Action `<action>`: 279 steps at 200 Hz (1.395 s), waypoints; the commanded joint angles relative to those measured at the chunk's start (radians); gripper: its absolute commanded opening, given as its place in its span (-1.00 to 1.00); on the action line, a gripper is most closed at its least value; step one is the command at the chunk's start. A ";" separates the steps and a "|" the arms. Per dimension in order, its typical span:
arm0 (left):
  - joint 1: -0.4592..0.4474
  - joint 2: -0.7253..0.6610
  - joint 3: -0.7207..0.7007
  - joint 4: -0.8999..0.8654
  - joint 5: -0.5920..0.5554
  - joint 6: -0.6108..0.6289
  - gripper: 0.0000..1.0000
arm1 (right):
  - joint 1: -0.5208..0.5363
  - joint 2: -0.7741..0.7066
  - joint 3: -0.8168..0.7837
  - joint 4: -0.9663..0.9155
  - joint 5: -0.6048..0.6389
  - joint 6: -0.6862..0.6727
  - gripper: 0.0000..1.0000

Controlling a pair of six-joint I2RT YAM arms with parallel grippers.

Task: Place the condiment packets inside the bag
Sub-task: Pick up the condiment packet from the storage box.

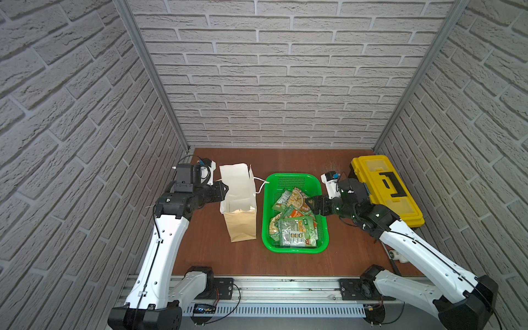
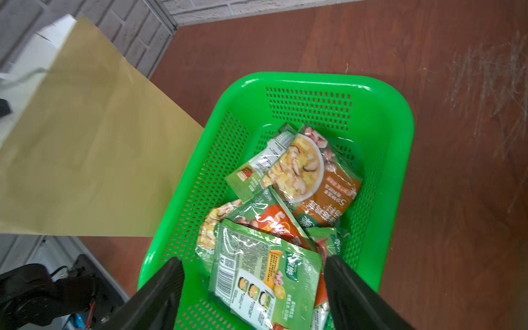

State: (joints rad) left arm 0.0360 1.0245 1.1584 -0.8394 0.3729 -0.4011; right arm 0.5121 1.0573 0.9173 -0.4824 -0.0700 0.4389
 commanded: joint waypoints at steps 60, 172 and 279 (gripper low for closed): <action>0.025 -0.053 -0.054 0.100 0.137 -0.033 -0.53 | 0.000 0.285 -0.020 0.008 0.013 -0.026 0.35; 0.034 -0.055 -0.072 0.117 0.143 -0.044 -0.53 | 0.038 0.472 0.035 -0.088 -0.076 -0.137 0.38; 0.034 -0.061 -0.075 0.117 0.143 -0.048 -0.53 | 0.068 0.333 -0.032 -0.065 -0.285 -0.156 -0.31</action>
State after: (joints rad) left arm 0.0628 0.9749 1.0927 -0.7620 0.5014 -0.4484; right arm 0.5732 1.4055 0.9146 -0.5705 -0.2493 0.2958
